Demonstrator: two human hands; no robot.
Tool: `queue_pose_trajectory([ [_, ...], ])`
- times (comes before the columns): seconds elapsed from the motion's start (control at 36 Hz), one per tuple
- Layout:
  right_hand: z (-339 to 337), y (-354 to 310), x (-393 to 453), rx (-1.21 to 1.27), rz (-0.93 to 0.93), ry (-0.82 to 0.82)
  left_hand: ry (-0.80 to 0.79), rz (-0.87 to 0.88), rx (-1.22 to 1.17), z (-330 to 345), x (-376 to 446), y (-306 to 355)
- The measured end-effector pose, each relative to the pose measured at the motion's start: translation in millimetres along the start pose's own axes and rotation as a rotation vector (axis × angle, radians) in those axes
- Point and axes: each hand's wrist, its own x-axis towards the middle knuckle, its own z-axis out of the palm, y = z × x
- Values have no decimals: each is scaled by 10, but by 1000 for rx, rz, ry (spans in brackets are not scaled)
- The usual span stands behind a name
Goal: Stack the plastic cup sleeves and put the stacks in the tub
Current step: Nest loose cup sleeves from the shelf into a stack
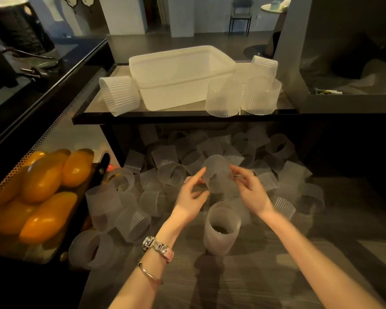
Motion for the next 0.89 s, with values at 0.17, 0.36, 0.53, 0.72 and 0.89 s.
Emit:
queue_pose_trajectory([
  [0.17, -48, -214, -112, 51, -85, 8, 91, 147, 7, -24, -74, 107],
  [0.36, -149, -370, -184, 66, -226, 69, 166, 290, 62, -78, -163, 219],
  [0.53, -224, -426, -213, 38, -252, 39, 167, 354, 139, -139, -236, 341],
  [0.72, -278, -480, -335, 15, -194, -59, 73, 315, 112, -181, -354, 370],
  [0.89, -238, -382, -535, 57, -118, -113, 23, 297, 89, -113, -494, 293],
])
